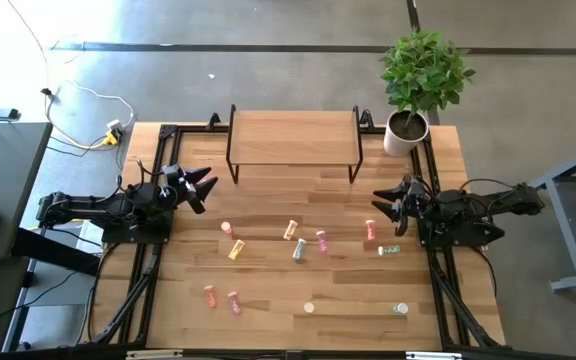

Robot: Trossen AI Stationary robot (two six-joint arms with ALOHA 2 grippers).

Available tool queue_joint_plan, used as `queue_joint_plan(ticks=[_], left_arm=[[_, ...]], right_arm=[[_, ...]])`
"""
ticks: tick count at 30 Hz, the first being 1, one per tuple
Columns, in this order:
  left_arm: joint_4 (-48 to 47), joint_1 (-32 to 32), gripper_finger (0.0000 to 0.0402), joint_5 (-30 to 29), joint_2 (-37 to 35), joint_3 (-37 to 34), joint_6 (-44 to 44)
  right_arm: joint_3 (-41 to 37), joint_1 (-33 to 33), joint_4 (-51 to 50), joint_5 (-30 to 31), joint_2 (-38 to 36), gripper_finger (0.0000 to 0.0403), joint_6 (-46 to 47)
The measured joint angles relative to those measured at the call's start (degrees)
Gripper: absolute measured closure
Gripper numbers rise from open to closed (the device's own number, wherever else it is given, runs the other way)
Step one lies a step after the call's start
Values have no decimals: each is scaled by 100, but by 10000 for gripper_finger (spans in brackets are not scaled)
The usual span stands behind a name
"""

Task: Pick and place medicine bottles onto shelf by color

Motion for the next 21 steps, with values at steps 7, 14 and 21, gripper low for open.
queue_joint_plan(ticks=[7, 14, 21], left_arm=[[0, 1, 147, -1, -1, 0, 0], [-2, 1, 147, -20, -1, 0, 0], [12, -1, 147, 94, -1, 0, 0]], right_arm=[[-2, 0, 0, -1, -2, 251, -2], [-1, 2, -2, 1, -1, 251, -2], [-2, 2, -1, -1, 0, 251, -2]])
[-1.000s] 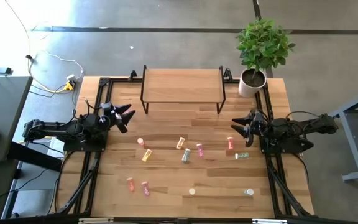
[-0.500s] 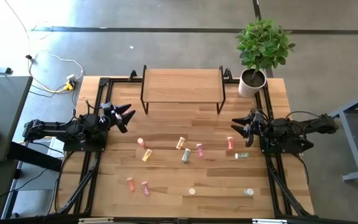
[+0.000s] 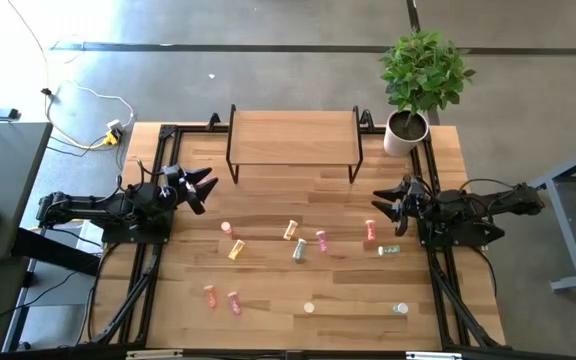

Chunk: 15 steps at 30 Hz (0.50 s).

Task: Pick and place medicine bottles onto shelf by color
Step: Put the top left pink pill bottle on the shelf

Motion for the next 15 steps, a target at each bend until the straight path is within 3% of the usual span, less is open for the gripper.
queue_joint_plan(ticks=[4, 10, 15], left_arm=[[17, 2, 147, 12, 0, 0, -237], [98, 2, 147, 14, 2, -1, -1551], [970, 2, 147, 128, 2, 0, -1244]], right_arm=[[-1, -1, 0, -1, 0, 251, 2], [2, 0, 0, 2, -1, 251, 0], [2, -2, -1, 2, -2, 251, 0]])
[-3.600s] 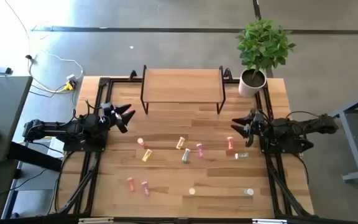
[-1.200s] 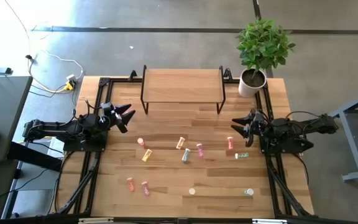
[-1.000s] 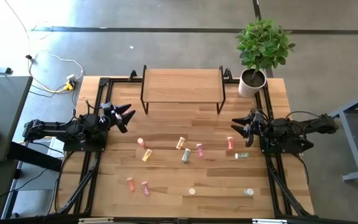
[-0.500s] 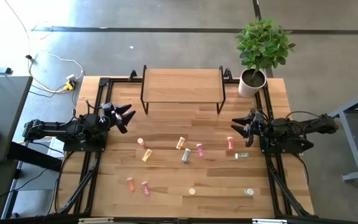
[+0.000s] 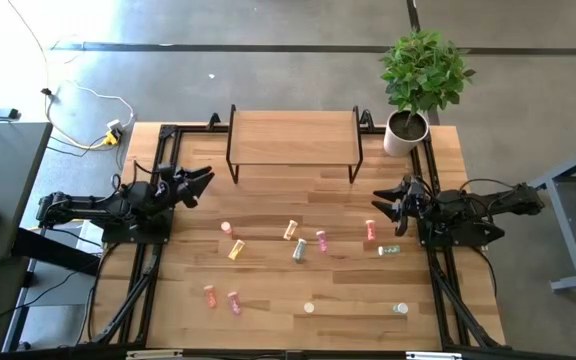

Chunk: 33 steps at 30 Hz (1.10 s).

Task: Pick and place medicine bottles onto shelf by color
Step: Put the top left pink pill bottle on the shelf

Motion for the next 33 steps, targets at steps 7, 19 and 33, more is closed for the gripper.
queue_joint_plan(ticks=[7, 19, 33], left_arm=[[131, -2, 147, 459, 50, 629, 779], [-3063, -9, 147, 1540, 1282, 2763, 1250], [-4970, -74, 147, 2761, 3238, 3215, 1648]], right_arm=[[0, 0, 1, -2, 1, 251, 0], [0, 0, 0, -2, 2, 251, 0], [0, 1, 1, -2, 2, 251, 1]])
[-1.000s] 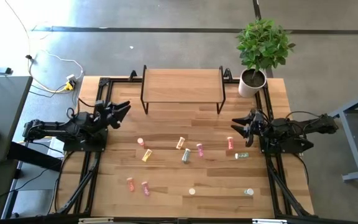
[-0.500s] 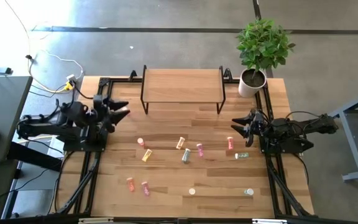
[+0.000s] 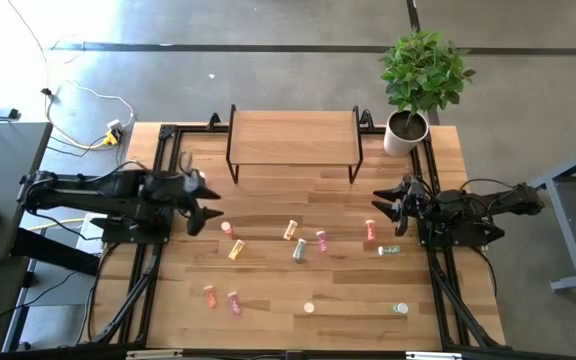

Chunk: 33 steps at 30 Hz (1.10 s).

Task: Pick and place medicine bottles onto shelf by color
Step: Put the top left pink pill bottle on the shelf

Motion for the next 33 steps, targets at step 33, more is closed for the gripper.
queue_joint_plan(ticks=[33], left_arm=[[298, -803, 147, -606, 2833, -7, 41]], right_arm=[[0, -1, -1, 0, 0, 251, -1]])
